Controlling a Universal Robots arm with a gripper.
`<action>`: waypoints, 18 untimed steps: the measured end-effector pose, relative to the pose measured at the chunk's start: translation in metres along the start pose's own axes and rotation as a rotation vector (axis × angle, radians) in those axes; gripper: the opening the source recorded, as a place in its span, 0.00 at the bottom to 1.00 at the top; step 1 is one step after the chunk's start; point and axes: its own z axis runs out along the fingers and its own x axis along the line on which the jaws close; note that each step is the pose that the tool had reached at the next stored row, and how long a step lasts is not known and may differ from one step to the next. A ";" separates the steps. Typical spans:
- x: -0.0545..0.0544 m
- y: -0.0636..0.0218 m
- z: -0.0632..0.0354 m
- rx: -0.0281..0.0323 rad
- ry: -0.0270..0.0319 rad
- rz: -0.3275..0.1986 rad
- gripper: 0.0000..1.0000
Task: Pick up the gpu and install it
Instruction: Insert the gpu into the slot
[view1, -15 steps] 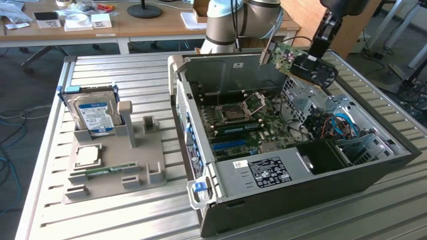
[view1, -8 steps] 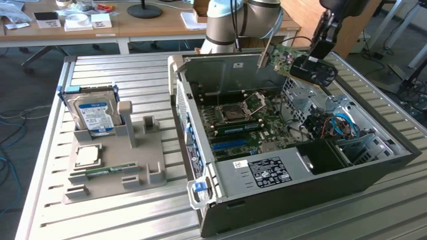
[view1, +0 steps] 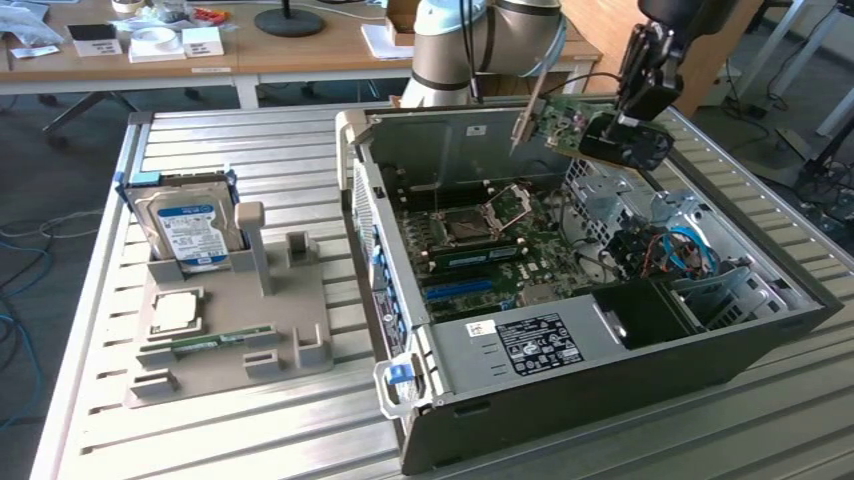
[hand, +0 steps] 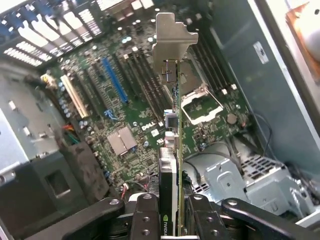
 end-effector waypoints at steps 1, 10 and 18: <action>0.000 0.0000 0.0002 -0.0005 0.0008 -0.019 0.27; 0.000 -0.0001 0.0017 -0.0050 0.0072 -0.182 0.27; 0.000 -0.0001 0.0025 -0.0090 0.0129 -0.328 0.27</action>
